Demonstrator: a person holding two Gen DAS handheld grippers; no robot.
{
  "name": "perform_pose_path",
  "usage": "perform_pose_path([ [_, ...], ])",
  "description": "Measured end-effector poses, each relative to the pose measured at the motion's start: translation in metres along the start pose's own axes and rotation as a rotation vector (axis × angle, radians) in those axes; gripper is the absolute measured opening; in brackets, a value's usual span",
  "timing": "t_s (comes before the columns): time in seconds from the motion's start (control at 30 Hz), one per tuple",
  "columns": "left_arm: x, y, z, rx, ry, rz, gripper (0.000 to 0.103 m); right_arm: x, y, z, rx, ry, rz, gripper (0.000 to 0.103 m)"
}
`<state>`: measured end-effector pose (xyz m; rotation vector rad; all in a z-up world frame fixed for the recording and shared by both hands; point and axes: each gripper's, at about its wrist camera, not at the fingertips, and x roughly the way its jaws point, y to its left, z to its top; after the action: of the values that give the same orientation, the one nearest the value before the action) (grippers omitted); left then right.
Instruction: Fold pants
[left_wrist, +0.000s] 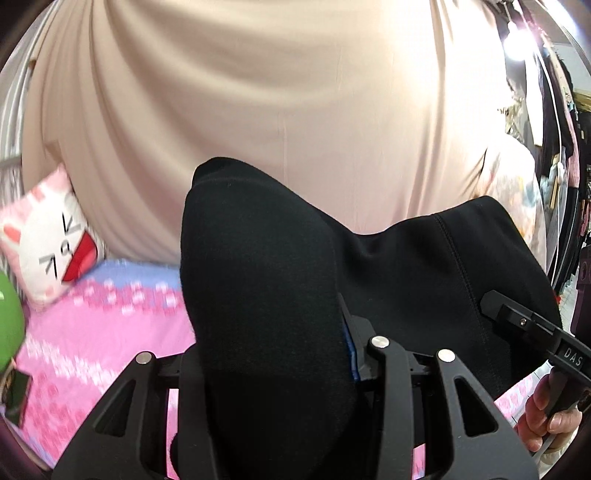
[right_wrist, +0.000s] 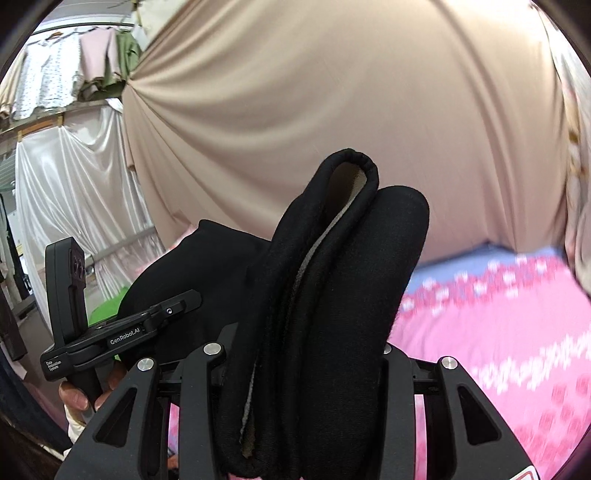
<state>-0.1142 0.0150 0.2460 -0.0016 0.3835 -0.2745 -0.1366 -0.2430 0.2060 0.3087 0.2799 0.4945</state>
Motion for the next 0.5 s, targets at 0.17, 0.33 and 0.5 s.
perform_pose_path([
  [0.17,0.003,0.005,0.034,0.018,-0.096,0.006,0.039,0.012,0.003,0.034,-0.043,-0.070,0.022,0.038],
  [0.33,0.026,0.014,0.063,0.025,-0.184,0.013,0.040,0.046,-0.011,0.062,-0.040,-0.120,0.051,0.039],
  [0.5,0.078,0.028,0.078,0.008,-0.174,0.024,0.042,0.091,-0.041,0.078,-0.005,-0.137,0.065,0.039],
])
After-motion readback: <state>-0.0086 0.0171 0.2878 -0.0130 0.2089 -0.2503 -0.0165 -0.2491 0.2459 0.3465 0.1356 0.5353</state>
